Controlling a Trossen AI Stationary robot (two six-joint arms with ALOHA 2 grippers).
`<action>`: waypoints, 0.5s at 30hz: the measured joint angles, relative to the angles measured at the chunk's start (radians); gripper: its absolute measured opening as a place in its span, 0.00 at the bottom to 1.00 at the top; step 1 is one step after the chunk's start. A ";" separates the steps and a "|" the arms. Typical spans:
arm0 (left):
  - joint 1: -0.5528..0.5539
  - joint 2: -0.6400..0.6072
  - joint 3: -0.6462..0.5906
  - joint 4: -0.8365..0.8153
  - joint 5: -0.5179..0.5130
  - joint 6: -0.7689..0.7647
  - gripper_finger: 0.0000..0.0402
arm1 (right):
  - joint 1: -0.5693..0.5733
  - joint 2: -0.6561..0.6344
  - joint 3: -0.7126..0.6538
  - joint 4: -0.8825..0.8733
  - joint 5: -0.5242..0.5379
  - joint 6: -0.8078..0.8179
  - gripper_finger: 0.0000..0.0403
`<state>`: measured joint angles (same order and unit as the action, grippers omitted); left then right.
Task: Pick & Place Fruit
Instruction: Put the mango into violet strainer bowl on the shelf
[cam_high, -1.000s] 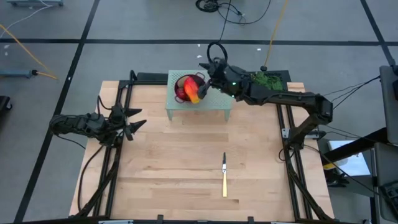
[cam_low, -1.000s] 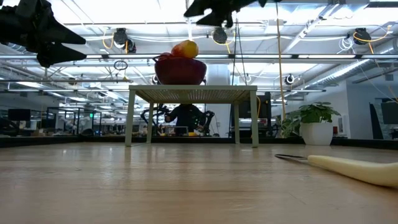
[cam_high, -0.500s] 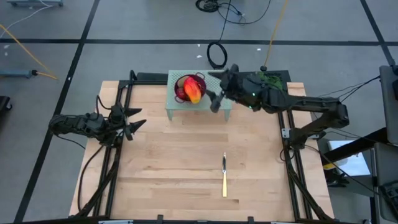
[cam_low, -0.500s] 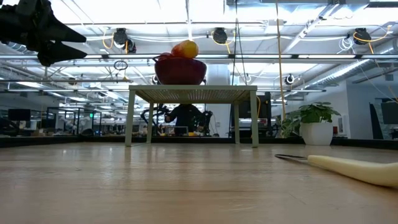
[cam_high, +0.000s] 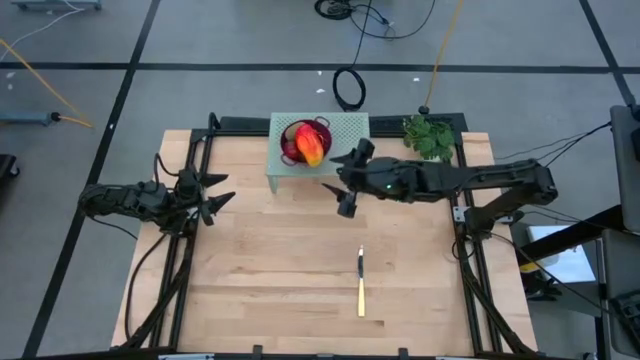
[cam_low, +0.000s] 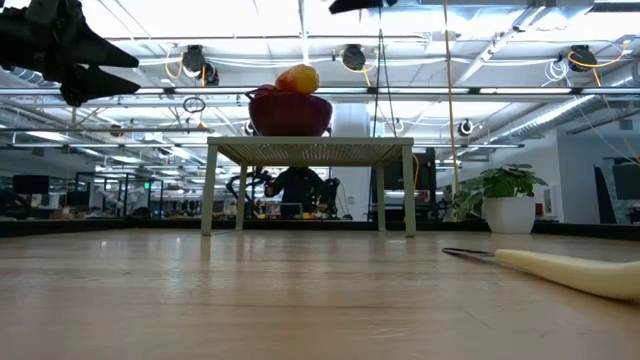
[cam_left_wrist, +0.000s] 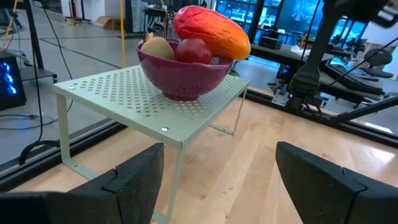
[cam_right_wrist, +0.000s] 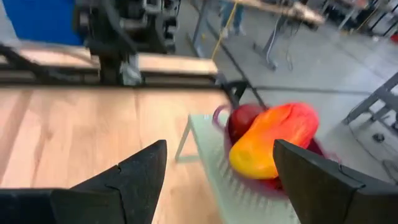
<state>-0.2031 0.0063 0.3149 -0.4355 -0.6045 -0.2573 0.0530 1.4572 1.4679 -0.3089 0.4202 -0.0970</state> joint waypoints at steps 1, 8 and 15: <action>0.000 0.000 0.000 0.000 0.000 0.000 0.77 | 0.000 0.008 0.000 -0.010 -0.001 0.004 0.71; 0.000 0.000 0.000 0.006 0.001 -0.007 0.77 | -0.008 0.077 0.001 -0.042 -0.005 0.006 0.66; 0.000 0.000 0.000 0.022 0.001 0.002 0.77 | -0.042 0.126 -0.004 -0.047 -0.006 0.006 0.57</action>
<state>-0.2031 0.0063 0.3149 -0.4131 -0.6033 -0.2552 0.0115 1.5829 1.4635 -0.3563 0.4145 -0.0906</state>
